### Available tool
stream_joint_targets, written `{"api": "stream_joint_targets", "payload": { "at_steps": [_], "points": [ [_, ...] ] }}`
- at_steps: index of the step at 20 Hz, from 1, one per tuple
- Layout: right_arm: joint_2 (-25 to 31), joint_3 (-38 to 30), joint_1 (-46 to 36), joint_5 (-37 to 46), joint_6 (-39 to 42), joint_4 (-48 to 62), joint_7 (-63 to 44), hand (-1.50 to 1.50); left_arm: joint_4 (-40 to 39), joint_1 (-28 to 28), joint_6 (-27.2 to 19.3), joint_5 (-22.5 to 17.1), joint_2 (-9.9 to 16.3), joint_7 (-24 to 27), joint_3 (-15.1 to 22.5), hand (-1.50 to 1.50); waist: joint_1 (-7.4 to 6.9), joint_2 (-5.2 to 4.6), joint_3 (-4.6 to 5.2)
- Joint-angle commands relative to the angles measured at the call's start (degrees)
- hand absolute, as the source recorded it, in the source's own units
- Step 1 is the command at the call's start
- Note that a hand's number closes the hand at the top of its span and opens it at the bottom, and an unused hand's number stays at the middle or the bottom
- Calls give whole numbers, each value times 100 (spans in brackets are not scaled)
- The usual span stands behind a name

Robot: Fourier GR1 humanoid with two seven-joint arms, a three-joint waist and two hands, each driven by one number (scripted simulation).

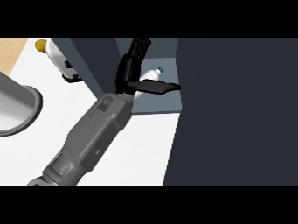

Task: Pick up the bottled water, place it into the cabinet and close the cabinet

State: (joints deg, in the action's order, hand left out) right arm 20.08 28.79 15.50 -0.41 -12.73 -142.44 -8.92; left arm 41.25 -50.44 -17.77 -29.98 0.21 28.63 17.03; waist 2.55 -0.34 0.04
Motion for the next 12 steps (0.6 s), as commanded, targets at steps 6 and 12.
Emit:
{"api": "stream_joint_targets", "payload": {
  "at_steps": [6, 12],
  "points": [
    [17, 387, 336, 546, -56, -604, -236, -150, 1514, 1082, 114, -6, 8, -522, 367, 150, -285, 88, -2],
    [623, 142, 91, 511, 312, -568, -404, -150, 2589, 2240, 255, 56, 461, -629, 600, 150, -319, 90, -1]
  ]
}}
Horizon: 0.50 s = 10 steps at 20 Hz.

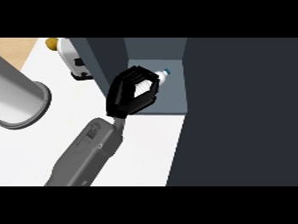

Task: Pick up the bottled water, place it into the cabinet and close the cabinet

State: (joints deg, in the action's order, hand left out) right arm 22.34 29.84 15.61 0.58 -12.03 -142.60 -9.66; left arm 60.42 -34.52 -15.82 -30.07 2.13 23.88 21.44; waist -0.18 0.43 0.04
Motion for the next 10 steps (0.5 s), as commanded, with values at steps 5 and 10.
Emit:
{"api": "stream_joint_targets", "payload": {
  "at_steps": [5, 10],
  "points": [
    [726, 173, -357, 189, 630, -538, -902, 150, 1468, 1312, 287, -38, 656, -336, 103, 150, -44, -19, 2],
    [335, 966, -600, 150, 544, -572, -1525, 150, 2601, 2649, 138, 315, 967, -123, 445, 150, -53, -17, 2]
  ]
}}
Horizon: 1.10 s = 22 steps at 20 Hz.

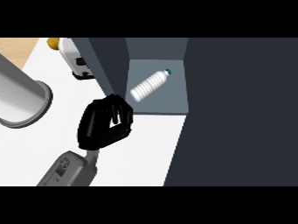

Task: Pick up the bottled water, place it into the cabinet and close the cabinet

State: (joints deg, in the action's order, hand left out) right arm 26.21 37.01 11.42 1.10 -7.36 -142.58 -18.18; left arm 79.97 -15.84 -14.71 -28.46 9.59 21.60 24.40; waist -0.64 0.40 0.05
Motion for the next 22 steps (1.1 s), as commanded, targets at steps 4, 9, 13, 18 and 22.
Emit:
{"api": "stream_joint_targets", "payload": {
  "at_steps": [4, 9, 13, 18, 22],
  "points": [
    [-565, 926, -475, 507, -59, -257, -684, 150, 1385, 1163, 441, -149, 852, -158, -320, 150, 5, -7, 0],
    [-1394, 1282, -1410, 599, -262, -61, -1786, 150, 1444, 1766, 525, -64, 826, 222, -471, 150, 5, -19, 5],
    [-2164, 1826, -2019, 837, -298, 689, -1984, 150, 1698, 2144, 737, -239, 953, 275, -623, 150, -24, -14, 8],
    [-2578, 2117, -3012, 1269, -486, 1415, -2191, 150, 2193, 2278, 819, -545, 1190, -64, -966, 150, -72, -8, 11],
    [-2568, 1840, -3692, 1407, -974, 1908, -1887, 150, 1983, 2536, 1181, -554, 1276, 262, -1057, 150, -139, -24, 17]
  ]
}}
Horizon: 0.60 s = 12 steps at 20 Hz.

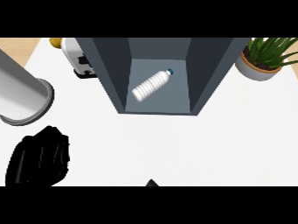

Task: Pick up the bottled water, place it into the cabinet and close the cabinet

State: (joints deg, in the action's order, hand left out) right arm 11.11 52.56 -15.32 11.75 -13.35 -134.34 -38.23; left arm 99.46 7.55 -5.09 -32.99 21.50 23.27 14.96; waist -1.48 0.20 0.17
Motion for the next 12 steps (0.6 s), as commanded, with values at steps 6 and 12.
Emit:
{"api": "stream_joint_targets", "payload": {
  "at_steps": [6, 12],
  "points": [
    [-1047, -521, -1485, 178, -862, 1474, -140, 150, 53, 407, 766, -427, 556, 92, -601, 150, -139, -41, 7],
    [-1077, -1480, -2309, -779, -1277, 2534, -49, 150, 85, 517, 932, -557, 626, 70, -783, 150, -138, -77, -7]
  ]
}}
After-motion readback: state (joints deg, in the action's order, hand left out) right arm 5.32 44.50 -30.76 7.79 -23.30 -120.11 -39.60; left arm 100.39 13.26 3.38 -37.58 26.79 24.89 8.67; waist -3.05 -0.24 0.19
